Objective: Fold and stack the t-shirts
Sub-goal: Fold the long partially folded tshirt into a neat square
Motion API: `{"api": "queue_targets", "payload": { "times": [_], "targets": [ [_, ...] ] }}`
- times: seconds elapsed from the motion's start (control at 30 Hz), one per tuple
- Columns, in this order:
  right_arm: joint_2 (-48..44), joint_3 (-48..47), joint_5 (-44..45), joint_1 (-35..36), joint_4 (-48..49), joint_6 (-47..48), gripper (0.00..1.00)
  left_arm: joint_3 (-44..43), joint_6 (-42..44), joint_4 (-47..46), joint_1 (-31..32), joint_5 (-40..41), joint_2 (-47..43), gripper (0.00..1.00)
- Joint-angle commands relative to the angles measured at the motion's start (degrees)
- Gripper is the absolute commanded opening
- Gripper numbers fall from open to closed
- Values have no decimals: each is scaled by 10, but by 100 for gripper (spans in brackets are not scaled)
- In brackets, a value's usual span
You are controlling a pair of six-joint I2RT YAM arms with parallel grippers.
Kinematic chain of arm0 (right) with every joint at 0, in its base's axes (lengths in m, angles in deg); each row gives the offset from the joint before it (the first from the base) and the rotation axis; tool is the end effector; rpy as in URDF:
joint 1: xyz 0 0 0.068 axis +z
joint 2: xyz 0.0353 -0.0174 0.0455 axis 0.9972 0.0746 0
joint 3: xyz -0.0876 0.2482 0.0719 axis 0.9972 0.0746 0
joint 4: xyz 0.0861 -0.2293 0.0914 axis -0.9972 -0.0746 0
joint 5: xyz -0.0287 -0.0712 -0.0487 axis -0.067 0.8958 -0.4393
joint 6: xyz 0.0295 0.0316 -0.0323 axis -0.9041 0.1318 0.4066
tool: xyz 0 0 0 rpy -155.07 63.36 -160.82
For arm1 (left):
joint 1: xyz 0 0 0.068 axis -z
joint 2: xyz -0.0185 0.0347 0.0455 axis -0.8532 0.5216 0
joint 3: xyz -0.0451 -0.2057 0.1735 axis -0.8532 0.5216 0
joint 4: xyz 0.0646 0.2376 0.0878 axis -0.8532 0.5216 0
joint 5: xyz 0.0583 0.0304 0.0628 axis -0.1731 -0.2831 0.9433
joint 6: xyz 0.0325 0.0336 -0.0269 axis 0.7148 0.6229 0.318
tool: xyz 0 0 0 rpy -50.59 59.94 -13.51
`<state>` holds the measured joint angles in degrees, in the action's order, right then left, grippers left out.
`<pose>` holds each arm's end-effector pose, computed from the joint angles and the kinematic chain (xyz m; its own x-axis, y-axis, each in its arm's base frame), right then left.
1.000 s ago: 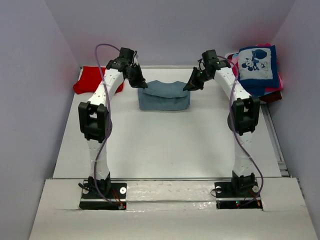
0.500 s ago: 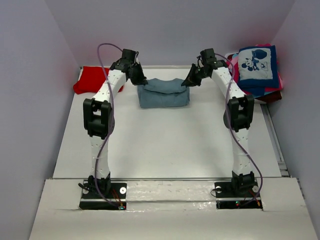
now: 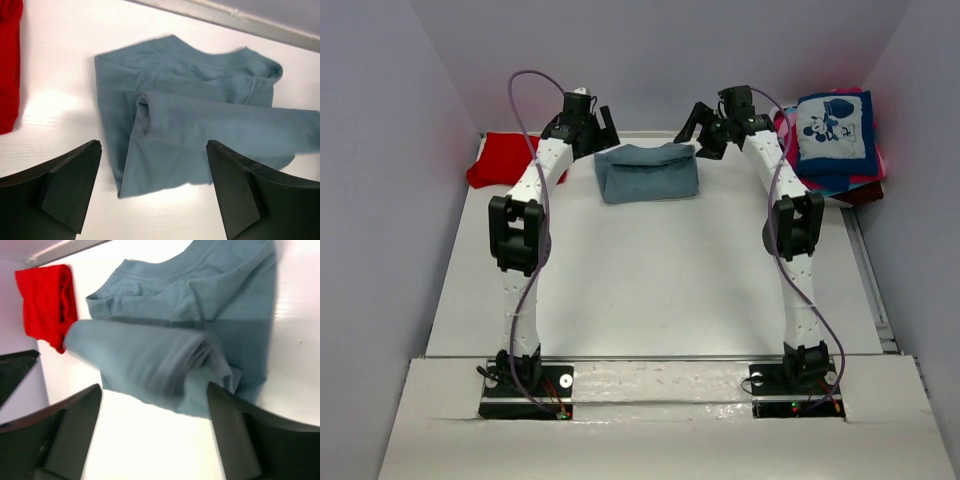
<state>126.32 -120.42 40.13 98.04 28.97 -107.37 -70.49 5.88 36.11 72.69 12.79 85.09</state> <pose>0.5367 0.1313 0.2724 -0.8011 0.3545 -0.4823 -0.0419 0.7706 0.6359 0.5039 -0.1293 0.2951 -0.5818 -0.2710 -0.7668 0.0678 0.9234 -0.3778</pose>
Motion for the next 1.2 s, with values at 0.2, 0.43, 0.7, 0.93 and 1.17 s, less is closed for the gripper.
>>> {"api": "queue_targets", "payload": {
  "times": [0.2,0.43,0.7,0.93,1.17],
  "targets": [
    [-18,35,29,-10,19,23,100,-16,1,-9,-4,49,2,99],
    [-50,118,10,-10,-31,38,100,80,-14,22,1,20,-30,99],
    [-110,249,19,-10,10,54,100,155,-21,36,1,11,-48,99],
    [-84,245,13,-10,23,54,92,147,-26,23,1,-2,-27,99],
    [-54,228,6,-10,25,43,81,117,-27,4,1,-26,4,99]
  ]
}}
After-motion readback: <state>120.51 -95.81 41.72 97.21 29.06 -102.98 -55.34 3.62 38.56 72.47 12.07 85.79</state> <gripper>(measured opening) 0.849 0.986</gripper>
